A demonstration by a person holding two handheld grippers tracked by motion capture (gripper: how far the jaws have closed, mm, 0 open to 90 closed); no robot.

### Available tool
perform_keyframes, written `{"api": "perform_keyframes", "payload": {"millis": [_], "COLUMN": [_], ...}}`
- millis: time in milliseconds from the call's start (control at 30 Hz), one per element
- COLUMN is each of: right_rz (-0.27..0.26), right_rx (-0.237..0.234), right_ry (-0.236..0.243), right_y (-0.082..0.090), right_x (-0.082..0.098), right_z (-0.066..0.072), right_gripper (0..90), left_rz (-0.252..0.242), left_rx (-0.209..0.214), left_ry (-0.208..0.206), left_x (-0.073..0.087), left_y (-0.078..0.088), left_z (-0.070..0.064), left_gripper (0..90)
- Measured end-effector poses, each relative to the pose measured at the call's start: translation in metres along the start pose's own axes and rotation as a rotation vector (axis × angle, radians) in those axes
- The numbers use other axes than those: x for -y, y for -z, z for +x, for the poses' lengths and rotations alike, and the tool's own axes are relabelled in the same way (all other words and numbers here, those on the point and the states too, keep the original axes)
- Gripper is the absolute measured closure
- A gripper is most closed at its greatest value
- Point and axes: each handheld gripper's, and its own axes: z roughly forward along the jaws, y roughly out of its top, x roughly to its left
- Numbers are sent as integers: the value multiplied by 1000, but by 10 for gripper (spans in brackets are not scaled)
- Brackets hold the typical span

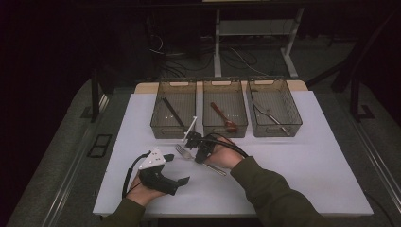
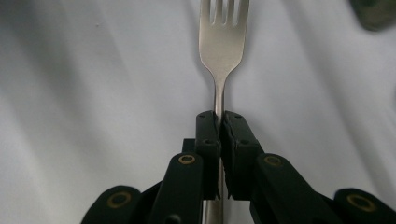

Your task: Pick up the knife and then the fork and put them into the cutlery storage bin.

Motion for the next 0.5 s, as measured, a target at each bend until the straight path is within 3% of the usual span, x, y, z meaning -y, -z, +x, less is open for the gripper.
{"api": "perform_keyframes", "payload": {"millis": [133,500], "right_rz": [-72,-333], "right_rx": [-14,-41], "right_ry": [-36,-147], "right_y": [17,76], "right_x": [15,68], "right_z": [-11,-47], "right_gripper": [840,840], "left_rz": [-2,6], "left_rx": [4,6], "left_ry": [1,7], "left_x": [0,0], "left_y": [-1,-3], "left_z": [0,-1], "left_gripper": [0,0]}}
